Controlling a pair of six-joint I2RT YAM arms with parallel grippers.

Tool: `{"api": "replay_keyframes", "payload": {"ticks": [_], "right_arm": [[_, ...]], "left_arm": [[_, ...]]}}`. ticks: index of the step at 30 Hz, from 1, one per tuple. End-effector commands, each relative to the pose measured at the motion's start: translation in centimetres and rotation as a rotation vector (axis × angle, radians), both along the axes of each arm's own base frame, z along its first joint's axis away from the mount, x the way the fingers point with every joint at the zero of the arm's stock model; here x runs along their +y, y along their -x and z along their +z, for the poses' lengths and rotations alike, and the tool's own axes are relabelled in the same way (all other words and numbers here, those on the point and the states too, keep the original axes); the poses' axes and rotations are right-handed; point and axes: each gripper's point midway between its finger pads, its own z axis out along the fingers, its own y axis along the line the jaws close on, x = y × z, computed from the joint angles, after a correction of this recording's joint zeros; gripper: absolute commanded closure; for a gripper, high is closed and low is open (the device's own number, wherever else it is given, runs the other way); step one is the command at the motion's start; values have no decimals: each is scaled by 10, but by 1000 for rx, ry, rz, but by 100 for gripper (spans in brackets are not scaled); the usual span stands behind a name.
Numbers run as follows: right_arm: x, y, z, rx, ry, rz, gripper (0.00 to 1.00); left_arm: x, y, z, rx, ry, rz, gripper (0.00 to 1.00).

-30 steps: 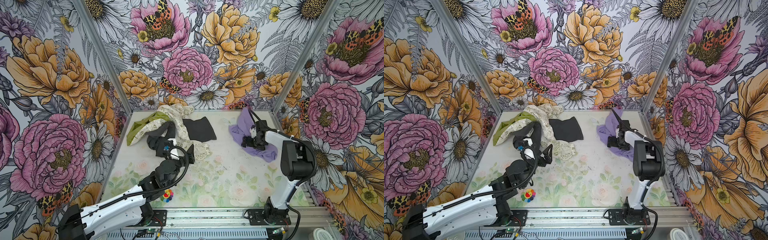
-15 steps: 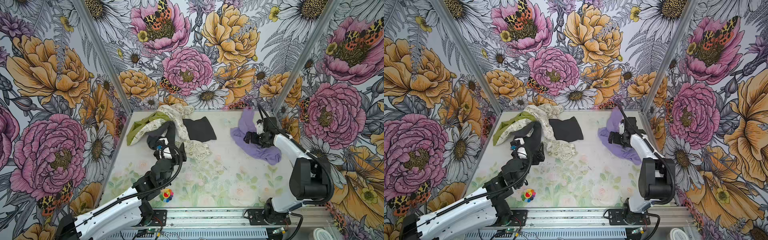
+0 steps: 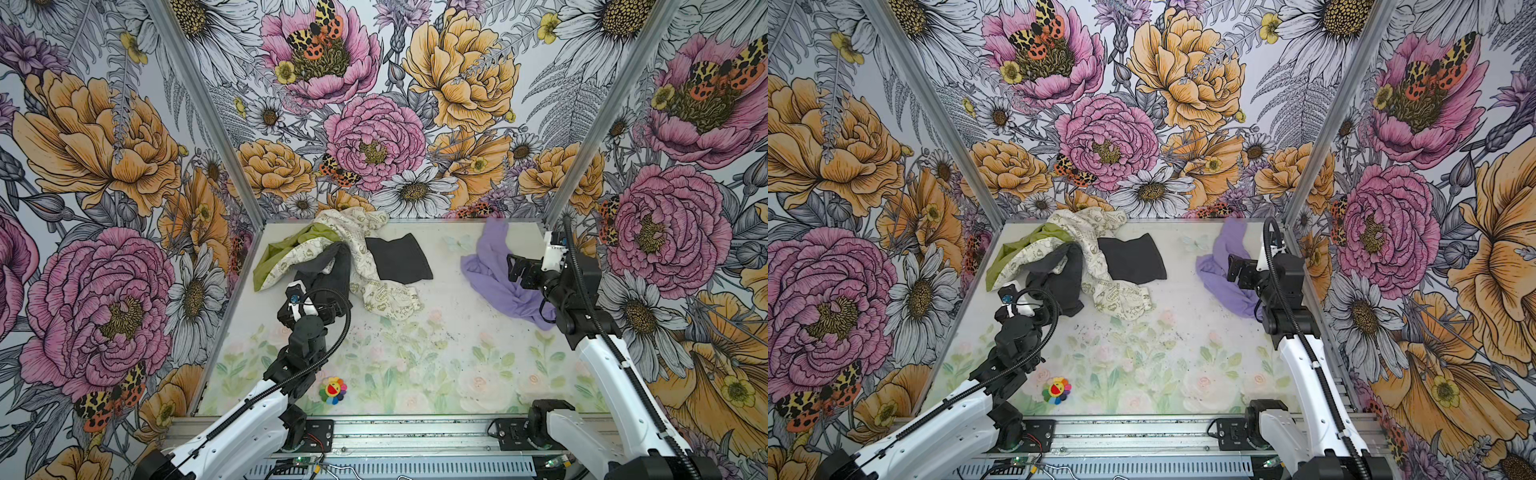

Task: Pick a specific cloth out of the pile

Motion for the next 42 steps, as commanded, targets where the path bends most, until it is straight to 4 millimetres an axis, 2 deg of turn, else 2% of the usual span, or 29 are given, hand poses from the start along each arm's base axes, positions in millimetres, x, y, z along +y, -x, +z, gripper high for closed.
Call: {"api": "replay_keyframes", "payload": {"ticks": [1, 4, 7, 13, 18, 20, 25, 31, 33, 37, 42], "right_arm": [[-17, -4, 8, -185, 20, -90, 1], [-23, -3, -13, -238, 38, -125, 0], [-30, -8, -41, -201, 80, -153, 1], [-36, -24, -87, -127, 161, -156, 0], [-31, -35, -106, -147, 178, -126, 1], [-30, -40, -114, -140, 182, -113, 0], [-24, -50, -142, -120, 181, -69, 0], [-27, -57, -148, -77, 179, -81, 0], [-28, -60, -150, -60, 177, -88, 1], [-28, -60, -149, -68, 178, -88, 1], [-28, -60, -149, -66, 178, -89, 1]], "left_arm": [[14, -9, 15, -81, -38, 29, 1], [30, -15, 8, -94, -47, 58, 1], [39, -22, 3, -96, -53, 56, 1], [47, -40, -19, -65, -107, 56, 1], [45, -53, -35, -42, -157, 37, 1], [45, -56, -35, -54, -169, 22, 1], [49, -70, -48, -34, -144, -36, 1], [49, -88, -69, -4, -127, -91, 2], [49, -94, -75, 52, -111, -108, 1], [46, -108, -80, 115, -101, -143, 1], [52, -107, -79, 91, -81, -118, 1]]}}
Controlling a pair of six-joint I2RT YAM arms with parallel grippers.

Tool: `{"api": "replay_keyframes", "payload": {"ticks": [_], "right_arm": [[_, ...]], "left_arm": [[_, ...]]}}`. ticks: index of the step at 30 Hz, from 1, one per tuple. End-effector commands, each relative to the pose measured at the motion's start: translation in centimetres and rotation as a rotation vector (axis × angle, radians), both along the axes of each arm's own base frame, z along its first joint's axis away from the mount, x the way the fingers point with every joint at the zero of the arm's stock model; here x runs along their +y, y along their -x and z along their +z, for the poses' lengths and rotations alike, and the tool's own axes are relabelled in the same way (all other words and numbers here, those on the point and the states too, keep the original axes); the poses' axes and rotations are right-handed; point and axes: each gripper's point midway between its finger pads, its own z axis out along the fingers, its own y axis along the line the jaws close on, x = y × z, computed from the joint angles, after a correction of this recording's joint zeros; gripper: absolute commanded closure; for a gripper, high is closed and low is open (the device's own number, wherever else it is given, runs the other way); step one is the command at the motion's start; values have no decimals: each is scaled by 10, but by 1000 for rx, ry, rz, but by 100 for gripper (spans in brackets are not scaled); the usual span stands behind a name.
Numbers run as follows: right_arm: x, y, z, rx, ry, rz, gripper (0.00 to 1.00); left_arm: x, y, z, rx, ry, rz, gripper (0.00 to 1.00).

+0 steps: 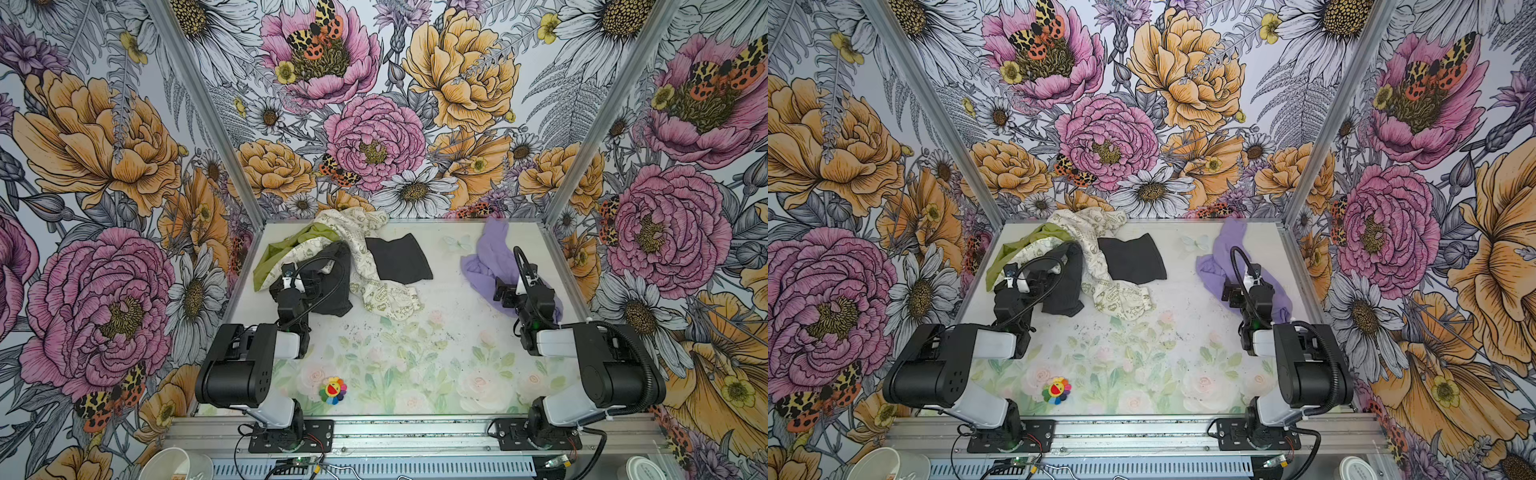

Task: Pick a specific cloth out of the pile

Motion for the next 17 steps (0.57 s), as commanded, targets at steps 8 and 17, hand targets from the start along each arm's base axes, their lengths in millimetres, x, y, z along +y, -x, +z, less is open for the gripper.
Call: {"api": "replay_keyframes", "payload": {"ticks": [8, 17], "right_arm": [[-3, -6, 9, -28, 8, -7, 1], [-3, -6, 9, -28, 9, -7, 0]], "left_arm": [[-7, -1, -5, 22, 19, -34, 1], [-7, -1, -5, 22, 19, -34, 1]]}}
